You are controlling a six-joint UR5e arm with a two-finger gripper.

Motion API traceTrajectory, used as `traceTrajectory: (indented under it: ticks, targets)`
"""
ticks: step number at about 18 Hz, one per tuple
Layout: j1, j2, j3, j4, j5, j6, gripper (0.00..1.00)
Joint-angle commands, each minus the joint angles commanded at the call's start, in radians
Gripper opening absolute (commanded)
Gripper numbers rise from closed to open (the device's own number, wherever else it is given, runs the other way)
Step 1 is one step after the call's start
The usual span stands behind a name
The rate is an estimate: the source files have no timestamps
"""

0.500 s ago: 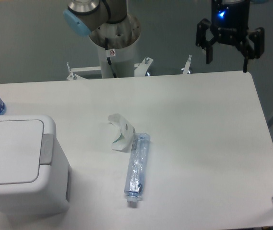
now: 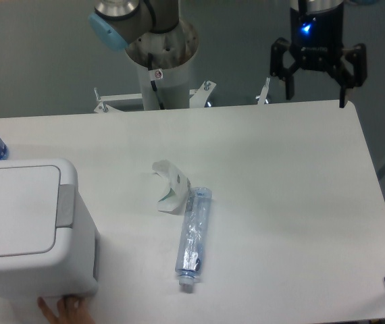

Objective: Open the trash can
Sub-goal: 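Move the open gripper down and across toward the white trash can lid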

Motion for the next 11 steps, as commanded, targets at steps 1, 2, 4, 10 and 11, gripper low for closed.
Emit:
traceTrajectory:
  ticks: [1, 2, 4, 10, 11]
  targets:
    - [-0.015, 0.000, -0.003, 0.005, 0.002, -0.063, 1.00]
    - [-0.031, 0.000, -0.009, 0.008, 0.002, -0.117, 1.00]
    - [-0.072, 0.000, -0.014, 0.021, 0.000, -0.209, 1.00]
    - [-0.201, -0.021, -0.051, 0.110, 0.000, -0.462, 1.00]
    - [-0.219, -0.026, -0.049, 0.111, -0.003, -0.517, 1.00]
